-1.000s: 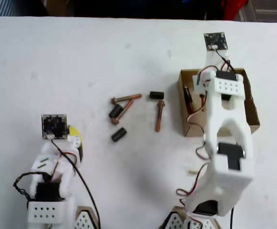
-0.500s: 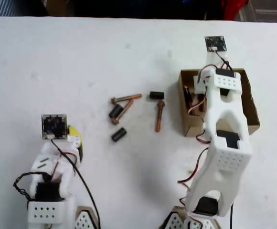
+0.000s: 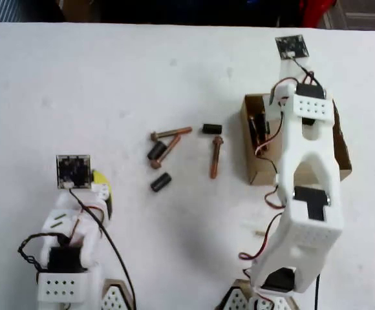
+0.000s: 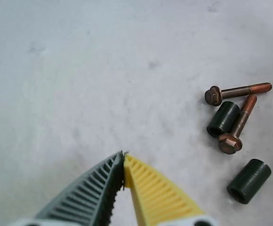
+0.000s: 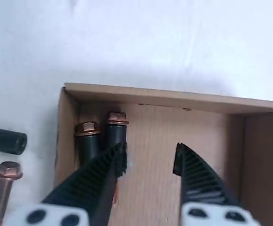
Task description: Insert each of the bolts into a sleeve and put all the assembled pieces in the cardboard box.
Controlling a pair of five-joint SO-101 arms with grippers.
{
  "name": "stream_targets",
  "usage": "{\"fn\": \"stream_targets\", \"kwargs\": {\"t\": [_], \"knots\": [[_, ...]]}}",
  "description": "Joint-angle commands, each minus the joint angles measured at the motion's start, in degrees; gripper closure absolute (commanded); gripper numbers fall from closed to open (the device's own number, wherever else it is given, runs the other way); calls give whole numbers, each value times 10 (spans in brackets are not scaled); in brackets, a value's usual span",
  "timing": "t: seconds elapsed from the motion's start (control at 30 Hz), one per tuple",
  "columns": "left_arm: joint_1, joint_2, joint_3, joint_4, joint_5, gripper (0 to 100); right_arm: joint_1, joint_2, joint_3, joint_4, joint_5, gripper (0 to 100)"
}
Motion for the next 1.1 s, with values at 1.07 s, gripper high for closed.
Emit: {"fn": "stream_targets", "kwargs": {"t": [1.07], "knots": [[-7,-4,0,0,-5,976,-315,-429,93,291,10,854]]}}
